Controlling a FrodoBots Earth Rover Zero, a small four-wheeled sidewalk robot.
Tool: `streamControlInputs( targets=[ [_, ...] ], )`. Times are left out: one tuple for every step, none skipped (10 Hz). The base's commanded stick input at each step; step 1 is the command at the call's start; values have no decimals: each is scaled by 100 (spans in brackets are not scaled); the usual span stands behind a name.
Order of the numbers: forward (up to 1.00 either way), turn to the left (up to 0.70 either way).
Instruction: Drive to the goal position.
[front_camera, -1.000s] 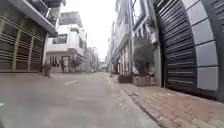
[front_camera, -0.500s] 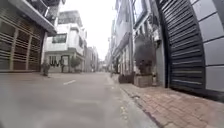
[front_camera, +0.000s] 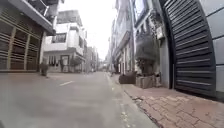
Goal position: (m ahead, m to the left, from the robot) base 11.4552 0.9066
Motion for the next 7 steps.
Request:
streamControlInputs(
  targets=[
    [47, 1],
    [47, 1],
    [47, 1],
    [47, 1],
    [47, 1],
    [47, 1],
    [47, 1]
  ],
)
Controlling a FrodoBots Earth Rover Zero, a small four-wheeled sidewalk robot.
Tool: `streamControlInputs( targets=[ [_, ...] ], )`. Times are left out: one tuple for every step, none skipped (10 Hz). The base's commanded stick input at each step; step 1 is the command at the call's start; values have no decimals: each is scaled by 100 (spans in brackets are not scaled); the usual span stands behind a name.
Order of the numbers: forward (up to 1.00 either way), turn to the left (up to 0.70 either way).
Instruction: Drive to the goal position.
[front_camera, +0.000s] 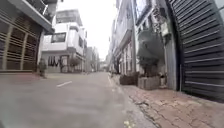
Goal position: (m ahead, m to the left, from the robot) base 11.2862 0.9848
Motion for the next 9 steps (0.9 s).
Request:
streamControlInputs(
  targets=[
    [47, 1],
    [47, 1],
    [47, 1],
    [47, 10],
    [47, 40],
    [47, 13],
    [47, 1],
    [47, 1],
    [47, 1]
  ],
)
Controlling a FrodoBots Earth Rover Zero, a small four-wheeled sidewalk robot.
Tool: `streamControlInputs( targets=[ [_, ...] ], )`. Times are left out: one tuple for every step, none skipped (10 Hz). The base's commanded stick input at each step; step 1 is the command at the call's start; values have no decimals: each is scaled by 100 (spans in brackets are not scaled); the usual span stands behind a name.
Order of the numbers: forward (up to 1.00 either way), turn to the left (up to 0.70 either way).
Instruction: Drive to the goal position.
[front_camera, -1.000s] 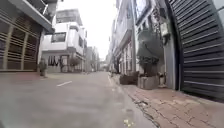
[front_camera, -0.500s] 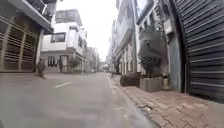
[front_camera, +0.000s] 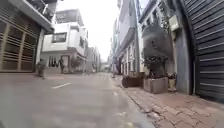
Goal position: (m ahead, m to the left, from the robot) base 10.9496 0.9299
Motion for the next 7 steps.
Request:
streamControlInputs(
  targets=[
    [47, 1],
    [47, 1],
    [47, 1],
    [47, 1],
    [47, 1],
    [47, 1],
    [47, 1]
  ],
)
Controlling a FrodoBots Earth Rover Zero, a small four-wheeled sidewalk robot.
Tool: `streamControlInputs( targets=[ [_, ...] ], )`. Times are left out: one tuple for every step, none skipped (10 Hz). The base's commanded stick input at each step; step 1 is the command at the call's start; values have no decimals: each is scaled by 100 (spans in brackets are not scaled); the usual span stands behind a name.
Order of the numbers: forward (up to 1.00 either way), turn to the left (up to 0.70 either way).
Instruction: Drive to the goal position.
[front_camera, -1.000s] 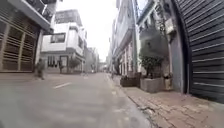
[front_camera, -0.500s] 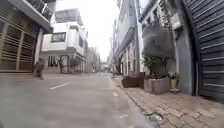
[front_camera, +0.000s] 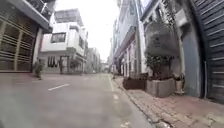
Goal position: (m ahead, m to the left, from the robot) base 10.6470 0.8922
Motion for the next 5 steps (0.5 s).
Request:
streamControlInputs(
  targets=[
    [47, 1],
    [47, 1],
    [47, 1],
    [47, 1],
    [47, 1]
  ],
)
